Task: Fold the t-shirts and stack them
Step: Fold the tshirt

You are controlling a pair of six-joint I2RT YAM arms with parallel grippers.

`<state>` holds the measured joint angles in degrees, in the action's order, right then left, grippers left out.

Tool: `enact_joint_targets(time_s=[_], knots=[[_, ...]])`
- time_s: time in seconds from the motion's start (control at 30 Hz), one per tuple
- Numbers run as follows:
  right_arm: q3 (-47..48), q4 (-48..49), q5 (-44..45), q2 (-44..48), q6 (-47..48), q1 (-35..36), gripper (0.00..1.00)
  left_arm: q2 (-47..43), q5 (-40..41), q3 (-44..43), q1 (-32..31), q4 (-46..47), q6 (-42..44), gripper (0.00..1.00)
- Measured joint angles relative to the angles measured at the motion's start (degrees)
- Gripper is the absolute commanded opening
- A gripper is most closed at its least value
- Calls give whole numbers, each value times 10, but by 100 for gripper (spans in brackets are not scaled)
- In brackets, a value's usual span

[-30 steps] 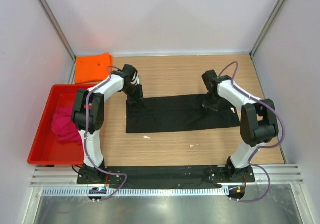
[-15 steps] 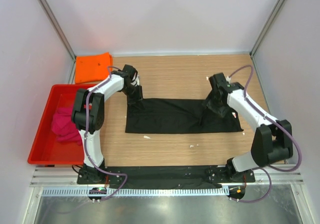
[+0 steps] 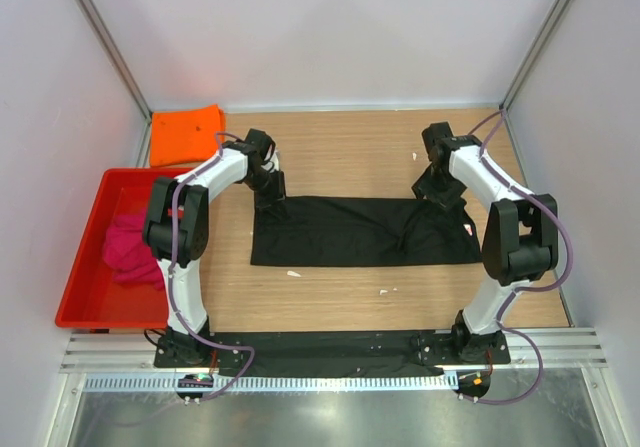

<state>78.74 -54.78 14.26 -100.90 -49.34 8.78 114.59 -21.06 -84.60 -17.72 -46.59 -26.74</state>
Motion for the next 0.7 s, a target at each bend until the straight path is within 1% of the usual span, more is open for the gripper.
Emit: enact_joint_targets(time_s=[0.27, 0.57, 0.67, 0.7], knots=[[-60, -11, -37, 12, -101, -2, 57, 0, 0, 0, 0, -1, 2, 29], [-92, 13, -66, 16, -146, -45, 56, 0, 0, 0, 0, -5, 2, 29], [-92, 20, -72, 16, -151, -47, 48, 0, 0, 0, 0, -7, 2, 29], [-92, 22, -74, 16, -152, -47, 43, 0, 0, 0, 0, -7, 2, 29]])
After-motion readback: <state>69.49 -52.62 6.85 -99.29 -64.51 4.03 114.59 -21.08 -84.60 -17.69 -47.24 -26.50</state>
